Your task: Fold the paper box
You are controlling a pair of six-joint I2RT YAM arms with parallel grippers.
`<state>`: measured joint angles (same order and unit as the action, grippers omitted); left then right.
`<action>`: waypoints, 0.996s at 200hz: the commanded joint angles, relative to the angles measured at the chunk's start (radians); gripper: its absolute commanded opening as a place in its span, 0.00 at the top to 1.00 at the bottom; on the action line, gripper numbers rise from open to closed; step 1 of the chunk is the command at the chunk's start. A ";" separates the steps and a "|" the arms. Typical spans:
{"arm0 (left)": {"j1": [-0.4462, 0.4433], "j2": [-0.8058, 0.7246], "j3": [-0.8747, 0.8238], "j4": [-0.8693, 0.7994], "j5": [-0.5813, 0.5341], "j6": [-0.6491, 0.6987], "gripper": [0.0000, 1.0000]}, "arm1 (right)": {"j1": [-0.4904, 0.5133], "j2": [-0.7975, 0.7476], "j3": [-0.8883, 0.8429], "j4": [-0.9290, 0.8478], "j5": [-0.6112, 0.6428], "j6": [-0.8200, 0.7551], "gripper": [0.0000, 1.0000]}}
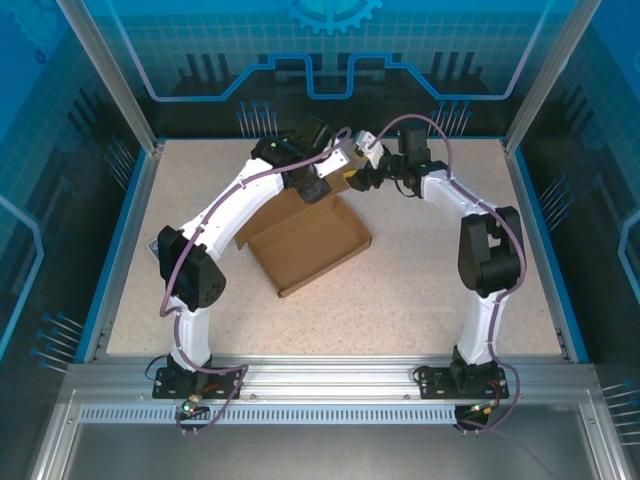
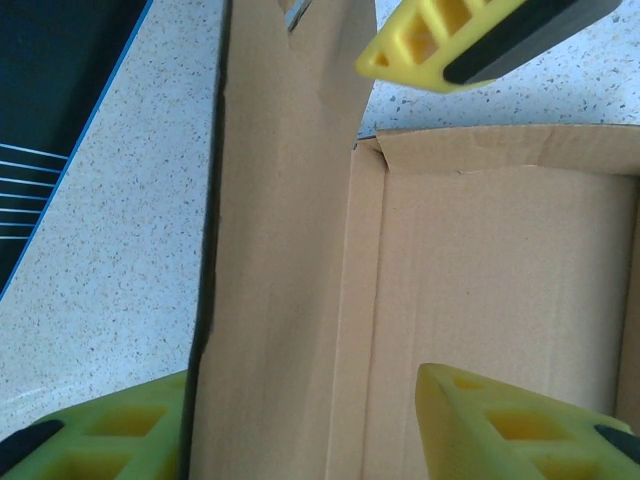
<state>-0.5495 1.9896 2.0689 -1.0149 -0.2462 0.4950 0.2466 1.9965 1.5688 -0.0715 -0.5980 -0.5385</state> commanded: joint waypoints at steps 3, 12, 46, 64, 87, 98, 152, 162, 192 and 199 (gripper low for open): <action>0.008 -0.024 -0.005 -0.002 0.022 -0.027 0.49 | 0.021 0.032 0.044 -0.063 -0.043 -0.053 0.41; 0.009 -0.025 -0.005 -0.004 0.023 -0.028 0.49 | 0.022 0.032 0.039 -0.065 -0.044 -0.050 0.47; 0.010 -0.026 -0.003 -0.002 0.024 -0.033 0.49 | 0.026 0.008 0.000 -0.037 -0.027 -0.037 0.68; 0.011 -0.029 0.000 0.000 0.022 -0.036 0.48 | 0.026 -0.005 -0.017 -0.024 -0.006 -0.022 0.75; 0.011 -0.034 0.002 0.003 0.019 -0.047 0.48 | 0.028 -0.024 -0.041 -0.010 0.015 -0.017 0.82; 0.012 -0.040 0.005 0.005 0.018 -0.054 0.48 | 0.028 -0.035 -0.059 0.001 0.024 -0.023 0.85; 0.013 -0.132 -0.041 0.059 0.003 -0.107 0.44 | 0.016 -0.109 -0.133 -0.007 0.067 -0.062 0.91; 0.012 -0.164 -0.066 0.085 -0.002 -0.123 0.42 | 0.009 -0.129 -0.154 -0.010 0.072 -0.057 0.91; 0.012 -0.304 -0.204 0.200 -0.012 -0.195 0.38 | -0.014 -0.198 -0.230 -0.009 0.091 -0.042 0.91; 0.014 -0.345 -0.253 0.238 -0.013 -0.212 0.36 | -0.020 -0.213 -0.246 -0.012 0.098 -0.041 0.91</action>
<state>-0.5449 1.7817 1.9190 -0.9020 -0.2470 0.3660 0.2516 1.8572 1.3724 -0.0780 -0.5148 -0.5846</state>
